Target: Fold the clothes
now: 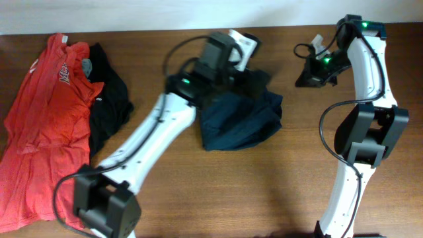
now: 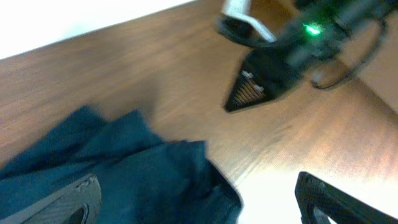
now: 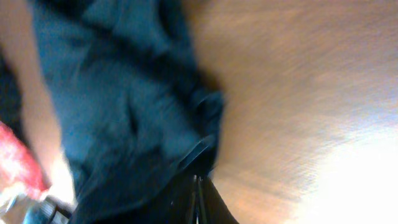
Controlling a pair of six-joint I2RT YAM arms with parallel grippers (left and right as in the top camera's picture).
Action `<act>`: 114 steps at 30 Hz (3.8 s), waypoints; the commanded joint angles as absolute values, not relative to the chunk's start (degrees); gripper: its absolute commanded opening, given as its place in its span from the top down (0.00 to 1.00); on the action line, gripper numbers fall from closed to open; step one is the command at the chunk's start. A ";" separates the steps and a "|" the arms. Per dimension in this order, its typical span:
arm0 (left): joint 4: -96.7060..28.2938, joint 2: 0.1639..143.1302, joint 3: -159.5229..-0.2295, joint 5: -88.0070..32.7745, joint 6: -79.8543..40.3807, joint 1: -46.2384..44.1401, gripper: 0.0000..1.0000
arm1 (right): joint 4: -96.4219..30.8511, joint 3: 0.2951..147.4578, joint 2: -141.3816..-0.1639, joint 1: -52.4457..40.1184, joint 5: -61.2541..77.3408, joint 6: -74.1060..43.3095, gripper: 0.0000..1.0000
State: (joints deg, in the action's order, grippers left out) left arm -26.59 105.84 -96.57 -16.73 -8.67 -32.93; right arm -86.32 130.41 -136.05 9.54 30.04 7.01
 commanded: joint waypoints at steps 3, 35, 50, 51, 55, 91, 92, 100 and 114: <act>-35.44 101.08 -97.95 -17.12 -10.07 -22.61 0.01 | -94.89 131.55 -135.57 6.35 35.81 16.71 0.93; -45.58 100.57 -97.95 -16.67 -7.44 -9.04 0.01 | -91.50 110.21 -135.46 -8.86 8.05 -2.98 0.80; -45.54 100.57 -97.93 -16.67 -7.44 -9.04 0.01 | -86.15 124.49 -134.72 -1.32 13.50 -1.83 0.41; -45.54 100.57 -97.93 -16.64 -7.44 -9.04 0.01 | -85.52 124.62 -134.72 -0.51 14.15 -1.83 0.35; -45.54 100.57 -97.93 -16.67 -7.44 -9.04 0.01 | -83.26 123.22 -135.24 1.98 18.55 -1.83 0.28; -45.56 100.57 -97.93 -16.69 -7.44 -9.10 0.01 | -69.71 131.15 -135.24 -1.43 36.21 -0.67 0.96; -45.58 100.57 -97.93 -16.69 -7.44 -9.10 0.01 | -68.79 131.15 -135.26 -1.98 36.03 -0.67 0.96; -46.17 100.57 -97.93 -16.71 -7.14 -9.63 0.01 | -58.83 131.11 -136.42 -7.29 29.56 -0.99 0.96; -46.11 100.60 -97.93 -16.69 -3.92 -12.12 0.01 | -52.05 131.11 -142.74 -5.93 21.93 -4.99 0.89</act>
